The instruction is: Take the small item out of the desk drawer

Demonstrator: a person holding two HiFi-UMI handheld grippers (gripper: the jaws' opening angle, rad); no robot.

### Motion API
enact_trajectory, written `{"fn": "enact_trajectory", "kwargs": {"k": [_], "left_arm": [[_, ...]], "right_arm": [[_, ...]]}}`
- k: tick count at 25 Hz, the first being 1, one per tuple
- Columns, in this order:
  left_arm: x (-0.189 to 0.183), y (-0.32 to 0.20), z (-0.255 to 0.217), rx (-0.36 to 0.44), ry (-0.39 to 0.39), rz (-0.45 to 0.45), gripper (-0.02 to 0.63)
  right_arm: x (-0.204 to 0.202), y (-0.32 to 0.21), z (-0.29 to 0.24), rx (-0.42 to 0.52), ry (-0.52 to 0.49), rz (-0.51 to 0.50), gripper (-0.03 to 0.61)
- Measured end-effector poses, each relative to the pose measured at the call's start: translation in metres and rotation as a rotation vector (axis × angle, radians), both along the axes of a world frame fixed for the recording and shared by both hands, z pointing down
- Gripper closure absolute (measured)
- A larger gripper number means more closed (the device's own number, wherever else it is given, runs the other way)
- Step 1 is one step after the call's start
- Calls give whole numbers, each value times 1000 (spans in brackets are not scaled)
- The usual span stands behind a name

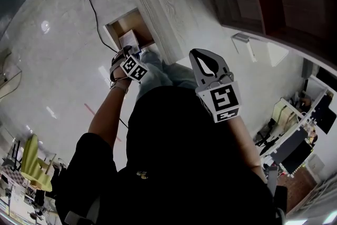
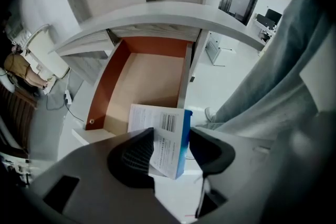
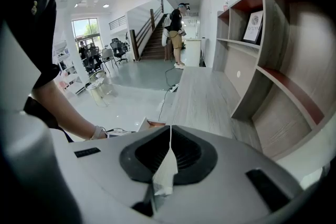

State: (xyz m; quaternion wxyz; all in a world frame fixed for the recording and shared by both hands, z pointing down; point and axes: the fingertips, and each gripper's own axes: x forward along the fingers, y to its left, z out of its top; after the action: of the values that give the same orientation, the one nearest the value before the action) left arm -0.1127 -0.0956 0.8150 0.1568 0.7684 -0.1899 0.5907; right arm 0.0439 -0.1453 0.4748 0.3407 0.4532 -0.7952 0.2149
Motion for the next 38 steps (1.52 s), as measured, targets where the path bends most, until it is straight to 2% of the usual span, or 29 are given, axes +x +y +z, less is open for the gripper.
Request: {"fn": "enact_trajectory", "kwargs": {"k": [7, 10, 18, 23, 30, 35, 38], "left_arm": [[-7, -8, -32, 100, -15, -61, 485], [-11, -14, -46, 129, -13, -113, 515], [-21, -17, -103, 203, 31, -258, 517], [-20, -17, -154, 259, 107, -355, 517], [-9, -17, -232, 365, 218, -437, 517], [3, -15, -289, 423, 374, -506, 517], [8, -10, -319, 453, 425, -516, 517]], "right_arm": [[-5, 7, -9, 35, -32, -53, 578], [-5, 11, -13, 51, -47, -75, 578], [-8, 21, -27, 96, -91, -134, 578], [-9, 26, -40, 130, -114, -165, 578], [-19, 32, -58, 161, -156, -224, 578], [-29, 33, -75, 205, -193, -261, 578], [-33, 34, -86, 232, -223, -271, 578]]}}
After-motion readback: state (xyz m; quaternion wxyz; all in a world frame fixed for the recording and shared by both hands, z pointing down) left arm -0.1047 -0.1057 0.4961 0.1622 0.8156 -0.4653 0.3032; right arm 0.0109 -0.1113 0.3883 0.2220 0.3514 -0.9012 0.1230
